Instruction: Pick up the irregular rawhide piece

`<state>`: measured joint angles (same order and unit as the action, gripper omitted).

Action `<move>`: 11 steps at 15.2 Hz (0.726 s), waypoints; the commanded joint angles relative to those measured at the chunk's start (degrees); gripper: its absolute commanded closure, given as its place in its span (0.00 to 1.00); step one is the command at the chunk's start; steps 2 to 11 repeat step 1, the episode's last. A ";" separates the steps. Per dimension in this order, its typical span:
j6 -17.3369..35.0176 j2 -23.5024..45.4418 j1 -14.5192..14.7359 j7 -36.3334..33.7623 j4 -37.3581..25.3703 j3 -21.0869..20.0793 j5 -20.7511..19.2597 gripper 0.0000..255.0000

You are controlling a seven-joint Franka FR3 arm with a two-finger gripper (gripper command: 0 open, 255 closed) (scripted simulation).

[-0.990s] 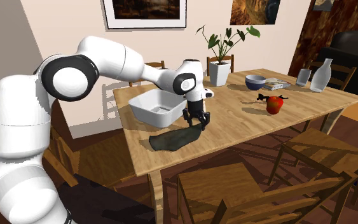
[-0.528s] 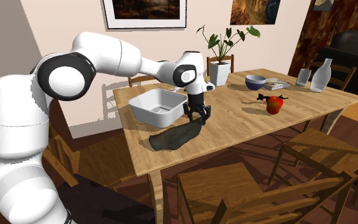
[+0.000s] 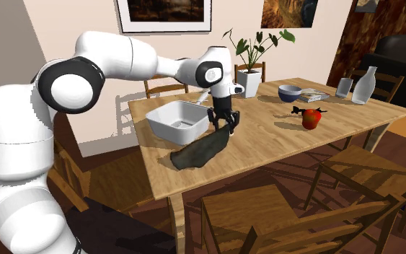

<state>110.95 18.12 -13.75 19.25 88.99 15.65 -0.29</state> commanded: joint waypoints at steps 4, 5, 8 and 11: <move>-0.56 0.08 -0.07 0.09 -0.64 0.02 0.03 1.00; -0.56 0.08 -0.07 0.09 -0.64 0.02 0.03 1.00; -0.56 0.08 -0.07 0.09 -0.64 0.02 0.03 1.00; -0.56 0.08 -0.07 0.09 -0.64 0.02 0.03 1.00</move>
